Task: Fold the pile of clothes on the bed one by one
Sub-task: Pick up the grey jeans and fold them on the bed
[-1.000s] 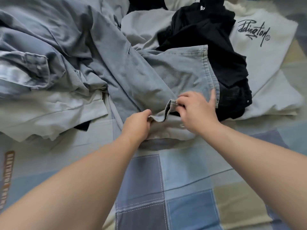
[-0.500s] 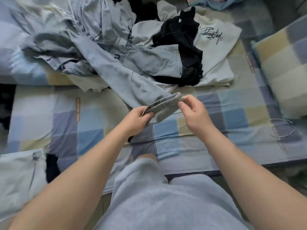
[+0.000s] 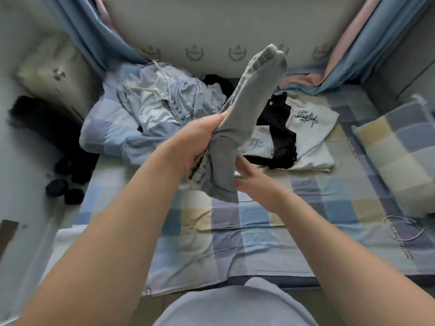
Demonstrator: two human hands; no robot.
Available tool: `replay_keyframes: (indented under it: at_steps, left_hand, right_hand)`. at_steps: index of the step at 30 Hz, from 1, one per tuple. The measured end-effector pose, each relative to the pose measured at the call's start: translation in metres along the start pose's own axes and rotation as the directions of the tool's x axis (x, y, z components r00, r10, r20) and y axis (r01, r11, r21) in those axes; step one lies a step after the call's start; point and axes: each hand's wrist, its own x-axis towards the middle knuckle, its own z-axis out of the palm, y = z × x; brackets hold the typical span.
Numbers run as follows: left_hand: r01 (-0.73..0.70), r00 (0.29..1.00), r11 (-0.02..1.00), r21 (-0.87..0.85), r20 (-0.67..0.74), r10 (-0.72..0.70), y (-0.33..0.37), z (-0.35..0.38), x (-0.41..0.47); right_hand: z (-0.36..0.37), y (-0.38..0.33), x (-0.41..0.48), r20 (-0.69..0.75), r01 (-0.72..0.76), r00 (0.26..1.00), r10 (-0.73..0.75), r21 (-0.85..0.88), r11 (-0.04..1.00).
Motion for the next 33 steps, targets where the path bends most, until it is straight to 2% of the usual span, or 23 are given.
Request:
replay_keyframes:
  at_steps: [3, 5, 8, 10, 12, 15, 17, 19, 21, 23, 25, 27, 30, 33]
  left_hand:
    - [-0.065, 0.989, 0.997, -0.045, -0.137, 0.059, 0.022, -0.022, -0.013]
    - [-0.139, 0.957, 0.989, -0.047, -0.264, 0.122, 0.031, -0.036, -0.017]
    - [-0.131, 0.929, 0.991, -0.025, -0.351, 0.114, 0.036, -0.044, -0.027]
    - [-0.092, 0.93, 0.995, -0.035, -0.359, 0.074, 0.036, -0.04, -0.037]
    - [-0.06, 0.94, 0.996, -0.067, -0.341, 0.034, 0.034, -0.03, -0.041]
    - [-0.088, 0.95, 0.984, -0.153, -0.31, 0.037, 0.035, -0.016, -0.04]
    - [-0.144, 0.955, 0.977, -0.158, -0.279, 0.096, 0.033, -0.006, -0.029]
    - [-0.142, 0.968, 0.988, -0.055, -0.215, 0.127, 0.026, 0.008, -0.016]
    - [-0.138, 0.975, 0.989, 0.048, -0.168, 0.144, 0.009, 0.024, 0.0]
    - [-0.11, 0.976, 0.962, 0.248, -0.154, 0.152, -0.016, 0.042, 0.017]
    - [-0.032, 0.993, 0.871, 0.49, -0.083, 0.084, -0.042, 0.066, 0.03]
    - [0.012, 0.998, 0.754, 0.657, 0.036, -0.047, -0.066, 0.096, 0.043]
    - [-0.042, 0.956, 0.574, 0.818, 0.199, -0.213, -0.096, 0.147, 0.065]
    - [-0.141, 0.942, 0.446, 0.884, 0.258, -0.215, -0.122, 0.195, 0.085]
  right_hand:
    - [0.037, -0.022, 0.006, -0.031, 0.001, 1.0, 0.002, 0.068, 0.998]
    - [0.052, -0.02, 0.009, 0.039, -0.004, 0.999, 0.001, 0.085, 0.996]
    - [0.06, -0.01, 0.01, 0.069, -0.034, 0.997, 0.024, 0.152, 0.988]
    - [0.068, -0.012, 0.011, -0.023, 0.088, 0.996, -0.086, 0.097, 0.991]
    - [0.069, -0.017, 0.012, -0.207, 0.174, 0.965, -0.161, 0.044, 0.984]
    - [0.053, -0.02, 0.005, -0.347, 0.182, 0.927, -0.145, 0.078, 0.98]
    - [0.033, -0.021, -0.014, -0.374, 0.173, 0.919, -0.124, 0.1, 0.98]
    - [0.005, -0.019, -0.036, -0.389, 0.212, 0.909, -0.15, 0.123, 0.969]
    - [-0.03, -0.016, -0.06, -0.463, 0.254, 0.872, -0.159, 0.149, 0.956]
    - [-0.069, -0.017, -0.082, -0.519, 0.312, 0.831, -0.199, 0.139, 0.94]
    - [-0.107, -0.021, -0.104, -0.574, 0.362, 0.781, -0.245, 0.097, 0.927]
    - [-0.147, -0.027, -0.125, -0.633, 0.376, 0.729, -0.262, 0.05, 0.925]
    - [-0.204, -0.036, -0.155, -0.686, 0.352, 0.676, -0.268, -0.018, 0.936]
    - [-0.251, -0.043, -0.178, -0.738, 0.3, 0.626, -0.253, -0.072, 0.951]
